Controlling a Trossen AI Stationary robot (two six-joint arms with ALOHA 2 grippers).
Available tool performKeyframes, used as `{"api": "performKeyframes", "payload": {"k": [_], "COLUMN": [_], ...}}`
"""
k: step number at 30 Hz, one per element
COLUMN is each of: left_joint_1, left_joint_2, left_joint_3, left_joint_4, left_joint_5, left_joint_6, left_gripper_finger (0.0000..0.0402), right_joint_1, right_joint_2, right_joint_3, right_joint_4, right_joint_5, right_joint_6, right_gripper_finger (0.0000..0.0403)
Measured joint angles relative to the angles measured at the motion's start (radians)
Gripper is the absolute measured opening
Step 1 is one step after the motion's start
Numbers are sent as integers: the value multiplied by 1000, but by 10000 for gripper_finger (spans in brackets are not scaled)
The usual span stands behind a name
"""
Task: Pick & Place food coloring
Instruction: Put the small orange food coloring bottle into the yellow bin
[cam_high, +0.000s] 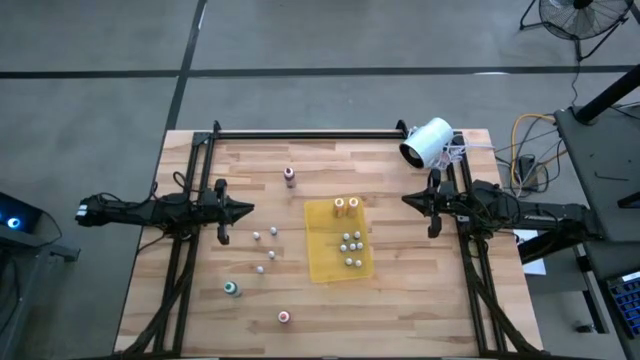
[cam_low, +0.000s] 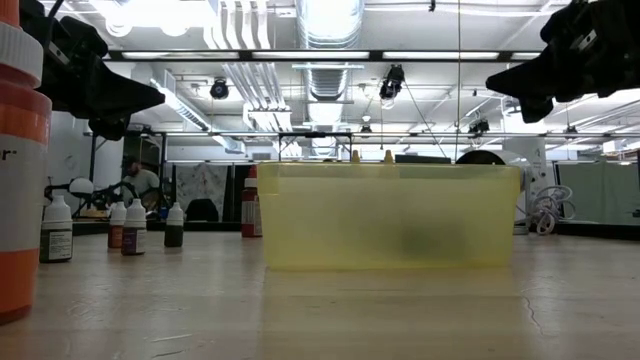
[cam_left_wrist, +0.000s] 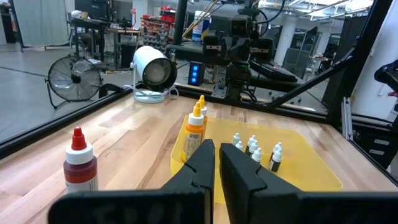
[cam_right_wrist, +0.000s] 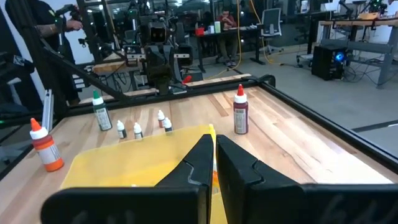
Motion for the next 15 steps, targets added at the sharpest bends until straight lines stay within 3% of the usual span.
{"api": "performKeyframes", "payload": {"k": [15], "left_joint_1": [0], "left_joint_2": [0], "left_joint_3": [0], "left_joint_4": [0], "left_joint_5": [0], "left_joint_6": [0], "left_gripper_finger": [0], "right_joint_1": [0], "right_joint_2": [-55], "right_joint_3": [-107], "right_joint_4": [117], "right_joint_5": [-1], "right_joint_6": [0], "right_gripper_finger": [13]}}
